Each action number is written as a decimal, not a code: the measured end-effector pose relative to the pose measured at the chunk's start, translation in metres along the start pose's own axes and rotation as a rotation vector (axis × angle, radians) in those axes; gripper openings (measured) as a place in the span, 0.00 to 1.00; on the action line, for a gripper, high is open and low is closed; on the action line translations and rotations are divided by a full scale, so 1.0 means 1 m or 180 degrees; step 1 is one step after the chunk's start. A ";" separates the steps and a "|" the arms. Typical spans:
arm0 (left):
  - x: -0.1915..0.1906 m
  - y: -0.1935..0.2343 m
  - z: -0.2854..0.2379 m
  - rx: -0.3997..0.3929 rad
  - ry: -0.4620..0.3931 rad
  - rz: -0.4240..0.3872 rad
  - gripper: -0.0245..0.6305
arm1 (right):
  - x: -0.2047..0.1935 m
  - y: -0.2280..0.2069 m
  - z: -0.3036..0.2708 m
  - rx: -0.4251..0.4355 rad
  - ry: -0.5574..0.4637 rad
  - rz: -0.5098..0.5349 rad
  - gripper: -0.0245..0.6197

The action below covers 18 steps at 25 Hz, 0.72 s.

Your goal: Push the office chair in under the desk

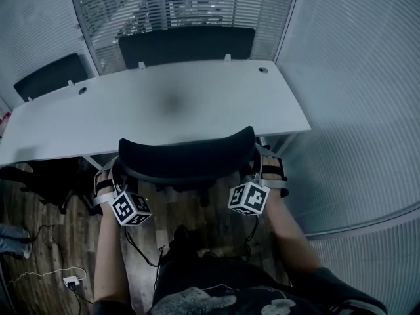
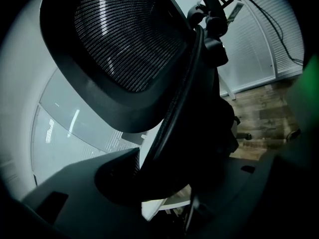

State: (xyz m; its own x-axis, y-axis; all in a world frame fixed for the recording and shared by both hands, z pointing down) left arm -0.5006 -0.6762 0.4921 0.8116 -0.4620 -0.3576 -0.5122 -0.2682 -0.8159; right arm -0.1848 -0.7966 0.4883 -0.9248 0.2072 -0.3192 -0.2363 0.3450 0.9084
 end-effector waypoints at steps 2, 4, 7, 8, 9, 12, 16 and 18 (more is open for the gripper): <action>0.001 0.004 -0.007 0.0012 0.0000 -0.0024 0.44 | 0.001 -0.001 -0.008 -0.0023 -0.0004 -0.0016 0.44; -0.001 0.004 -0.012 0.0007 0.0001 -0.0032 0.44 | 0.002 0.001 -0.012 -0.0046 0.0002 -0.0023 0.44; -0.002 0.007 -0.019 0.0015 -0.0014 -0.0035 0.44 | 0.004 0.001 -0.018 -0.0068 0.0016 -0.0033 0.44; -0.001 0.009 -0.022 0.0018 -0.0017 -0.0036 0.44 | 0.005 0.000 -0.022 -0.0076 0.0015 -0.0036 0.44; -0.001 0.011 -0.025 0.0018 -0.0017 -0.0038 0.44 | 0.006 -0.001 -0.025 -0.0081 0.0013 -0.0036 0.44; -0.004 0.018 -0.036 0.0024 -0.0009 -0.0044 0.44 | 0.012 -0.003 -0.035 -0.0086 0.0010 -0.0034 0.45; -0.009 0.023 -0.041 0.0028 -0.0010 -0.0062 0.44 | 0.018 0.000 -0.033 -0.0124 0.0010 -0.0062 0.45; -0.009 0.024 -0.043 0.0022 -0.0049 -0.0065 0.44 | 0.019 0.001 -0.033 -0.0151 0.0019 -0.0067 0.45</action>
State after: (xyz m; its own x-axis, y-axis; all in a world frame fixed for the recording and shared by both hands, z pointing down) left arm -0.5324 -0.7146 0.4959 0.8262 -0.4433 -0.3477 -0.4934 -0.2716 -0.8263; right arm -0.2122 -0.8230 0.4922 -0.9211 0.1949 -0.3370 -0.2695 0.3055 0.9133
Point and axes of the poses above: the fingertips, and each gripper's own axes: z backward along the fingers, y to its left, x out of its top, the point moved 2 cm from there along z, backward along the fingers, and after that the axes turned 4 degrees about -x, right-handed, at the moved point
